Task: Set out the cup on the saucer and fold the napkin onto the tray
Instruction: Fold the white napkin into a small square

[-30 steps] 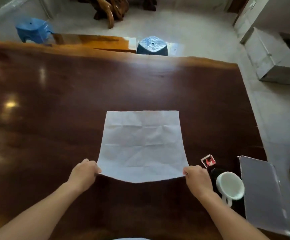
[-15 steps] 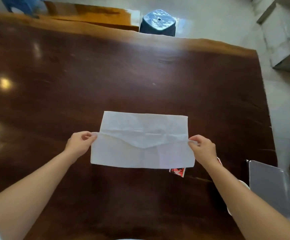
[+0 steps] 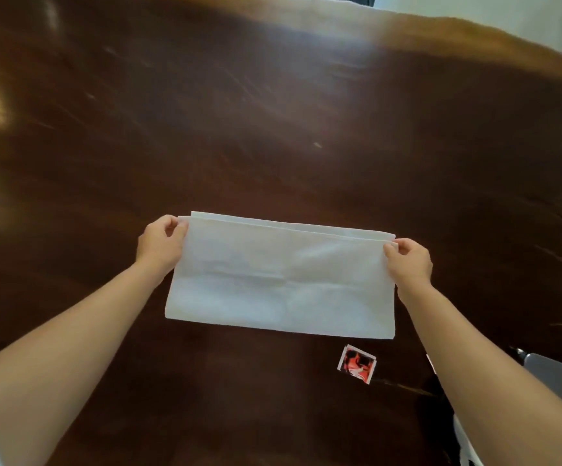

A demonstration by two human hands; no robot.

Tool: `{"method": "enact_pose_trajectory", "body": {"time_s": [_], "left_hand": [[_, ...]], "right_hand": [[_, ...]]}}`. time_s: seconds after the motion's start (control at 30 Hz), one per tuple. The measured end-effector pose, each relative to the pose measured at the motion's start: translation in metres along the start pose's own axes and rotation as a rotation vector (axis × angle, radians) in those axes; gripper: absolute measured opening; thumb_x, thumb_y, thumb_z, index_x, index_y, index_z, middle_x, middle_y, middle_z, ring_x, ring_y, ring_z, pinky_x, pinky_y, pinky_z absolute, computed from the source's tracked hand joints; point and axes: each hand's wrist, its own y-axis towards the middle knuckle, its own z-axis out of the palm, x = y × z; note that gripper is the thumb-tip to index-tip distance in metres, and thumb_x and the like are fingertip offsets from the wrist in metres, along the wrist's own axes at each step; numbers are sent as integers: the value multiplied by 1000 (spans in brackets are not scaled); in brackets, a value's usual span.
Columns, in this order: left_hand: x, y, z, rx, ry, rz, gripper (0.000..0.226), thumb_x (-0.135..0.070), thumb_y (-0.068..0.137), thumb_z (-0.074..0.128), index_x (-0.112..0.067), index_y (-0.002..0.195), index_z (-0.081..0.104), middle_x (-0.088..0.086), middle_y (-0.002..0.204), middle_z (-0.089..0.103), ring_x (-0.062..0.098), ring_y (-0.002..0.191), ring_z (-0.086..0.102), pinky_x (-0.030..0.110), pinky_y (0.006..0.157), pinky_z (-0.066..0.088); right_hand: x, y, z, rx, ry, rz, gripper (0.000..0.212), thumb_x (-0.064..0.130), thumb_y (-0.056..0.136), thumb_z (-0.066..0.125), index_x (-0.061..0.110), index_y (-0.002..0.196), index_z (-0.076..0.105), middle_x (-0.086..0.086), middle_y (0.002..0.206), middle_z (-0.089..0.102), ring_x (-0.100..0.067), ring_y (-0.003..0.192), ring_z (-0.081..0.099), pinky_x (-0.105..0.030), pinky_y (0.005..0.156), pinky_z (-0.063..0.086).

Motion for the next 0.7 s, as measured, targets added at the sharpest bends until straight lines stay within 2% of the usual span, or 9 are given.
{"method": "enact_pose_trajectory", "body": {"time_s": [0.07,0.17,0.27,0.43,0.57,0.63,0.7], "left_hand": [[3,9,7,-20,-5,2,24,-39,100,50,-21,91,64,-6,82,63,15,77,57,32,59,39],[3,17,13,-64,30,24,29,-40,100,48,-20,85,63,-7,74,61,11,68,54,30,54,35],[1,14,20,-129,81,79,34,-40,102,44,-19,78,57,-6,65,56,8,60,49,28,49,32],[2,7,31,-234,121,117,34,-42,103,42,-18,83,55,-6,67,54,9,58,47,25,48,31],[-1,12,25,-167,123,114,37,-49,99,45,-18,85,57,-4,67,58,16,61,53,32,54,38],[-2,14,18,-141,60,20,36,-58,92,50,-23,89,57,-9,72,60,11,68,56,33,59,44],[5,5,11,-137,15,-64,35,-61,86,57,-28,96,54,-10,76,63,12,74,62,37,64,52]], "right_hand": [[-1,10,5,-3,-23,13,10,32,91,57,26,95,64,3,92,67,-19,89,64,-43,78,58],[-3,19,11,-60,-44,-8,14,36,91,53,25,89,63,5,85,64,-16,81,61,-33,66,51],[-4,21,17,-131,-94,-42,17,38,95,48,26,88,59,9,80,59,-13,75,58,-34,64,49],[-4,19,28,-258,-147,-11,26,51,96,45,29,82,50,13,70,53,-4,62,49,-24,50,34],[-1,21,23,-213,-104,51,29,56,91,48,28,84,52,13,73,53,-4,65,48,-28,56,38],[-3,22,13,-160,-39,64,27,55,88,54,29,91,51,13,77,54,-5,71,52,-31,60,42],[-10,15,1,-92,-24,42,32,51,85,63,29,104,51,11,82,57,-8,77,57,-28,59,43]]}}
